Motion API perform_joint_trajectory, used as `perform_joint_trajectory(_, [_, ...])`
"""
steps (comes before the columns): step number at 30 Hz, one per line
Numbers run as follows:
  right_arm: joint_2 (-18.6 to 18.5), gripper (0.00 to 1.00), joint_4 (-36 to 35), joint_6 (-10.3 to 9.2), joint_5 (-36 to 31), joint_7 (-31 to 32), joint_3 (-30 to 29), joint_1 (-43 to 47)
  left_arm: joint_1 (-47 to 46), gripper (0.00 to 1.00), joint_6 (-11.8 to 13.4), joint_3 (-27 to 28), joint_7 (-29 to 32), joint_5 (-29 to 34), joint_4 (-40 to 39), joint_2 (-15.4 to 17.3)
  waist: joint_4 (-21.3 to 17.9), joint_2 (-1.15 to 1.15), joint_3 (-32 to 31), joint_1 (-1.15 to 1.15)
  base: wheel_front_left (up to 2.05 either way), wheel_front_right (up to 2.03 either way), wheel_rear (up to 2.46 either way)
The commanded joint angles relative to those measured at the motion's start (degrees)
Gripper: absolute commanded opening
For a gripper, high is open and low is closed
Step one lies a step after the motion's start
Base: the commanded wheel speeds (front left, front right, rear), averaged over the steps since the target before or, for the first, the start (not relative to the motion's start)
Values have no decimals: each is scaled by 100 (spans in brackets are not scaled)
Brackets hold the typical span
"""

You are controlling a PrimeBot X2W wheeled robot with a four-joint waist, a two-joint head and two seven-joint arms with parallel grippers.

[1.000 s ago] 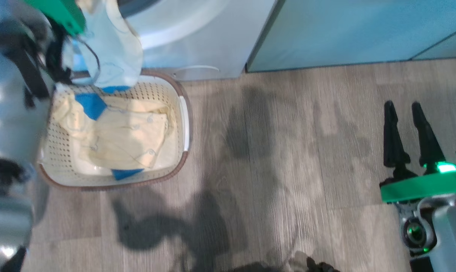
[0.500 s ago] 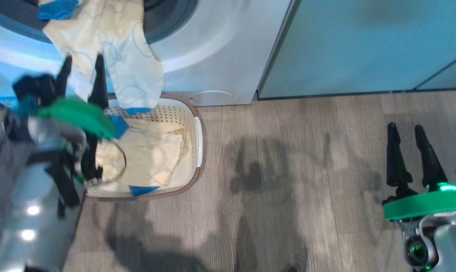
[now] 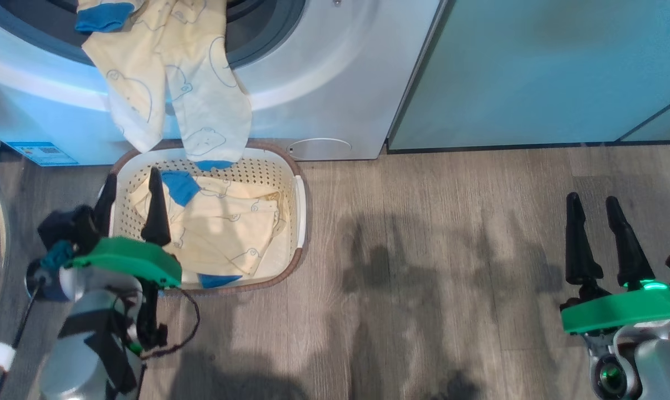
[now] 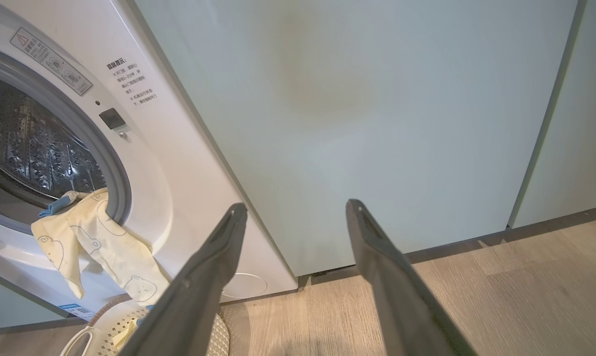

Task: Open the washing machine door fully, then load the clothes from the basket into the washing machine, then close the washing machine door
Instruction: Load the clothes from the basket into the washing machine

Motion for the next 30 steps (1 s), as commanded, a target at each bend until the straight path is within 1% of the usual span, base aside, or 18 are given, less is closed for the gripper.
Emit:
perform_joint_trajectory(1, [-119,100,-182,1,17,-38,101,-9,-18,100,-8,246,-30,55,-213,81,2,0,3,1,0,0,0])
perform_joint_trajectory(8, [-121,100,-171,1,24,-38,81,2,264,100,-157,535,-30,343,-338,-261,23,0,-12,1,0,0,0])
perform_joint_trajectory(15, [-129,100,-171,1,32,-38,86,-11,291,100,-319,746,-30,601,-303,-442,44,0,-5,1,0,0,0])
perform_joint_trajectory(23, [-119,100,-171,1,34,-38,97,-33,168,100,-475,794,-30,787,-40,-492,32,0,46,1,0,0,0])
perform_joint_trajectory(26, [-116,100,-188,1,38,-38,110,-50,-7,100,-534,777,-30,817,217,-438,10,0,112,1,0,0,0])
perform_joint_trajectory(30, [-129,100,-211,1,42,-38,146,-95,-414,100,-607,752,-30,806,648,-272,-59,0,260,1,0,0,0])
